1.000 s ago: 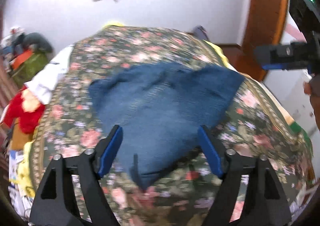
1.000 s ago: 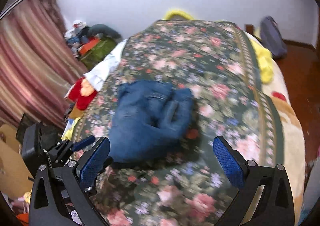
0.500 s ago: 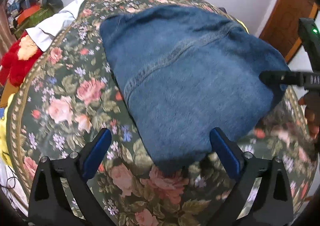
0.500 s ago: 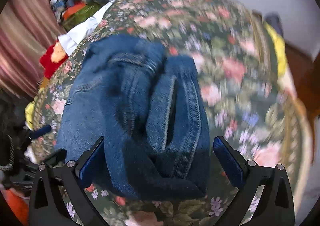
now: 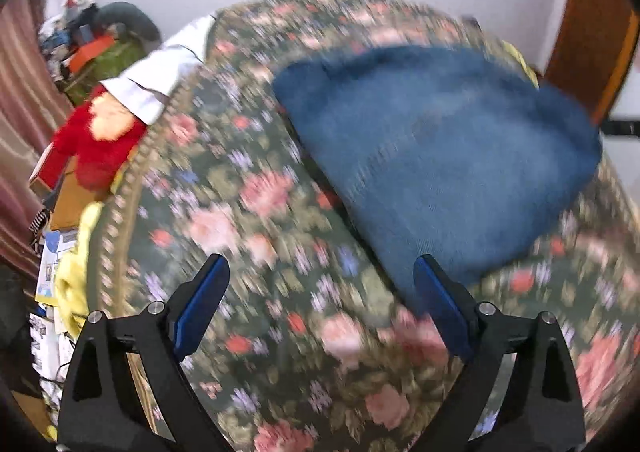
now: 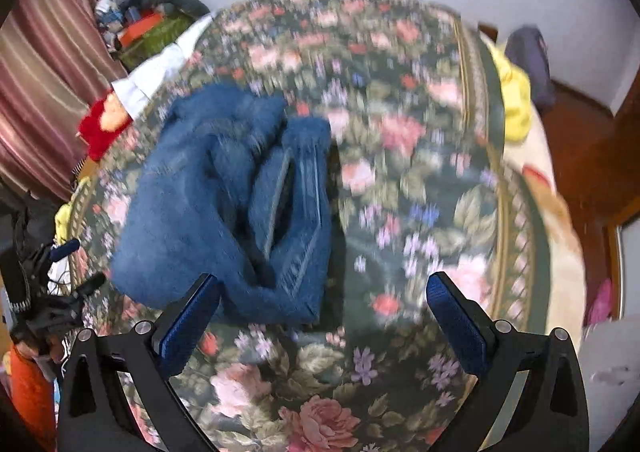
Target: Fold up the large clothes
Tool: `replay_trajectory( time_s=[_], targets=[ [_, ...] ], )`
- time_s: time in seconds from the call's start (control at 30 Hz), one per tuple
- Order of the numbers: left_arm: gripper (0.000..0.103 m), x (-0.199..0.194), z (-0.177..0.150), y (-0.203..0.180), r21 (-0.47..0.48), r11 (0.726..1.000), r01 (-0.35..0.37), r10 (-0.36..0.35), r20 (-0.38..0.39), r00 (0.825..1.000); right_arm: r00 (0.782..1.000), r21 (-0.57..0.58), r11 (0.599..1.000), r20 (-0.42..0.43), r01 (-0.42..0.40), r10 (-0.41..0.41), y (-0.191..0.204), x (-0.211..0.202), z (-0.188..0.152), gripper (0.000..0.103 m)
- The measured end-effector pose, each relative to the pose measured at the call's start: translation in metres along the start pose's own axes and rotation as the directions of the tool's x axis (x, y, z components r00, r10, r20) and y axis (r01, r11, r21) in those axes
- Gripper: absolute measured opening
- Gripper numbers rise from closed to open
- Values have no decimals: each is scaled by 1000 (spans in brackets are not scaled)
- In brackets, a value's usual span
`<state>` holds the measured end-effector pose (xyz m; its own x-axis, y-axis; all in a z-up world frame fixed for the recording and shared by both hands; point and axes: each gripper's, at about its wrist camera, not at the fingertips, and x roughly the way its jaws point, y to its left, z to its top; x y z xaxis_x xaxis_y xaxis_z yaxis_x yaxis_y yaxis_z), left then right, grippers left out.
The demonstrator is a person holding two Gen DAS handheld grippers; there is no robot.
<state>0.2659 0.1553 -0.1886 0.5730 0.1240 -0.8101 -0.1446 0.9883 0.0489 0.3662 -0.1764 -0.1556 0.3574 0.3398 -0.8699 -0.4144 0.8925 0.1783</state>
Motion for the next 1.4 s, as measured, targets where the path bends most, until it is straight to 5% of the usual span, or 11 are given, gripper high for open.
replay_trajectory(
  time_s=[0.2,0.37,0.57,0.7,0.8,0.93,1.2,1.4],
  targets=[
    [94,7,60,20,-61,998,8,-3,82,997,993,36,996,90,-80,76,6,-17,49,103],
    [94,53,110,19,-87,996,33,-29,47,998,987,41,989,81,-143,140,25,3,90,103],
    [94,130,141,18,-121,993,13,-17,-37,999,987,-38,986,-14,-162,162,52,61,121,103],
    [101,177,148,22,-91,988,-126,118,-83,990,988,-110,993,-150,-50,33,44,123,124,103],
    [103,195,147,33,-136,988,-67,54,-100,993,967,-33,984,-196,-174,165,19,137,121,103],
    [103,189,150,41,-158,986,-51,35,-105,994,950,56,973,-211,-222,229,2,138,114,103],
    [103,127,155,43,-51,988,-146,145,-23,989,976,16,990,-165,-143,144,-3,97,107,103],
    [103,74,136,40,-8,998,-61,61,38,997,988,12,995,-118,-96,96,-4,57,101,103]
  ],
)
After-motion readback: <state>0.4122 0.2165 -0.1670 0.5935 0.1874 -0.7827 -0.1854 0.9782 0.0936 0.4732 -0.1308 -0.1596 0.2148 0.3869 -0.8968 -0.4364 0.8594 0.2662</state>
